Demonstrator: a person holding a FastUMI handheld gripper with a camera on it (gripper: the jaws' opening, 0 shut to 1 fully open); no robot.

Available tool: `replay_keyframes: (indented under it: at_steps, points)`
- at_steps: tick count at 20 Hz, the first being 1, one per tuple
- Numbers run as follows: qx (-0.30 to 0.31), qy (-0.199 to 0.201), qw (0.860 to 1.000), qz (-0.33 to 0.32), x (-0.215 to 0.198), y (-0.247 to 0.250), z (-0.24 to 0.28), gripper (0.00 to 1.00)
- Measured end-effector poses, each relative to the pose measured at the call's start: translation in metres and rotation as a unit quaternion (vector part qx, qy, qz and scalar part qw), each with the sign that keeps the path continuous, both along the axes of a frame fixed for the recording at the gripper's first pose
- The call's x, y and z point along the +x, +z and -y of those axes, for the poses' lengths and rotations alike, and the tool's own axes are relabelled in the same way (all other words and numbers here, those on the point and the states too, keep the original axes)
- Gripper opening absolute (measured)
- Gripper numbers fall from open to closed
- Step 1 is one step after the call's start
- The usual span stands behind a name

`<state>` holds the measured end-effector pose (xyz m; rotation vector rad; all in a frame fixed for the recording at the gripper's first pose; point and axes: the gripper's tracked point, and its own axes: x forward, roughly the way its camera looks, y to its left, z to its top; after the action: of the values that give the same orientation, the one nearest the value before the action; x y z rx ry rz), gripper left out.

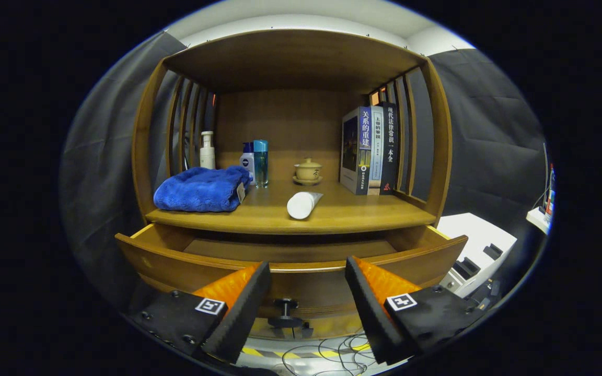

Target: Pull open the drawer, take out the items inside it, and place them on the countertop above the cabinet.

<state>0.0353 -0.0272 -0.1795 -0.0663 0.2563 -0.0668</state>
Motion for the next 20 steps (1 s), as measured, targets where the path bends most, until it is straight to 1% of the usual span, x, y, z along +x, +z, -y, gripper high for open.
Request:
replay_keyframes:
  at_steps: [7,13,17,20]
  points:
    - [0.020,-0.007,1.000,-0.004,0.040,-0.002,0.000,0.97]
    - [0.026,-0.017,0.999,-0.010,0.063,-0.002,0.001,0.96]
    - [0.047,-0.009,0.999,-0.016,0.065,-0.005,0.001,0.96]
    - [0.048,-0.019,0.999,-0.017,0.064,-0.004,0.003,0.97]
